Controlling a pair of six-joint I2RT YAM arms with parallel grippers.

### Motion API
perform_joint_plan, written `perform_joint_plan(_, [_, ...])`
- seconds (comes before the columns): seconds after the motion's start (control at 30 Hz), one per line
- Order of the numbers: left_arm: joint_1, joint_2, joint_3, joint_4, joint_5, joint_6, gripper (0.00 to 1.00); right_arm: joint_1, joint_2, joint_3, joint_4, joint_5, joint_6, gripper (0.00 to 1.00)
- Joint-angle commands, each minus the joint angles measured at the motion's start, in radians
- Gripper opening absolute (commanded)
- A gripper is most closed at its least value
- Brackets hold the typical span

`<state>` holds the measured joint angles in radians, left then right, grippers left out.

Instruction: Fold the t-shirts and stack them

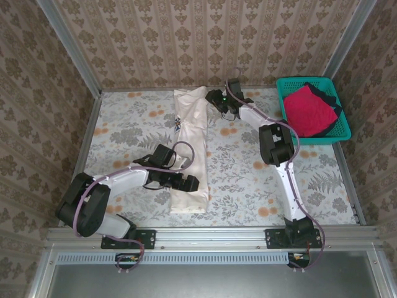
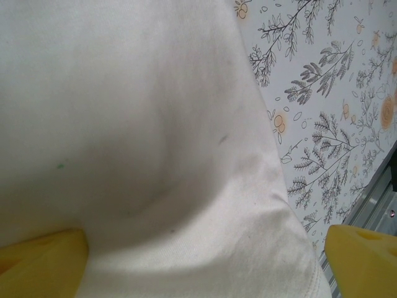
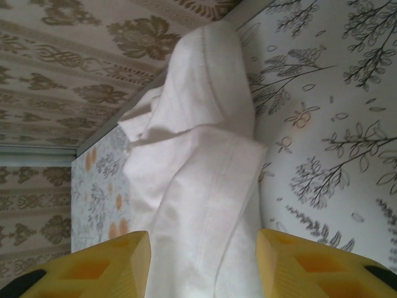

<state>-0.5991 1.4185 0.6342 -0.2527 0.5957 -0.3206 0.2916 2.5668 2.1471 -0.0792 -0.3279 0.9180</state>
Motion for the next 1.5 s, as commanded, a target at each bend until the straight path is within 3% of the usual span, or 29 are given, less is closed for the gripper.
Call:
perform_joint_plan(0.0, [0.007, 0.019, -0.026, 0.037, -0.009, 0.003, 1.0, -0.007, 0.063, 0.091, -0.087, 0.018, -0.011, 0.5])
perform_joint_plan(0.23, [0.007, 0.02, -0.027, 0.027, -0.01, 0.004, 1.0, -0.012, 0.17, 0.239, -0.11, -0.025, 0.006, 0.49])
perform_joint_plan(0.47, [0.009, 0.006, -0.043, 0.013, -0.022, 0.003, 1.0, -0.016, 0.273, 0.403, -0.11, -0.063, 0.036, 0.39])
perform_joint_plan(0.7, [0.009, 0.001, -0.046, 0.012, -0.027, 0.001, 1.0, -0.022, 0.278, 0.44, -0.101, -0.055, 0.034, 0.0])
perform_joint_plan(1.23, [0.009, 0.016, -0.05, 0.03, -0.019, 0.001, 1.0, 0.006, 0.232, 0.44, 0.006, -0.039, -0.142, 0.0])
perform_joint_plan(1.47, [0.009, 0.025, -0.047, 0.034, -0.014, 0.0, 1.0, 0.02, 0.282, 0.494, 0.034, -0.058, -0.151, 0.01])
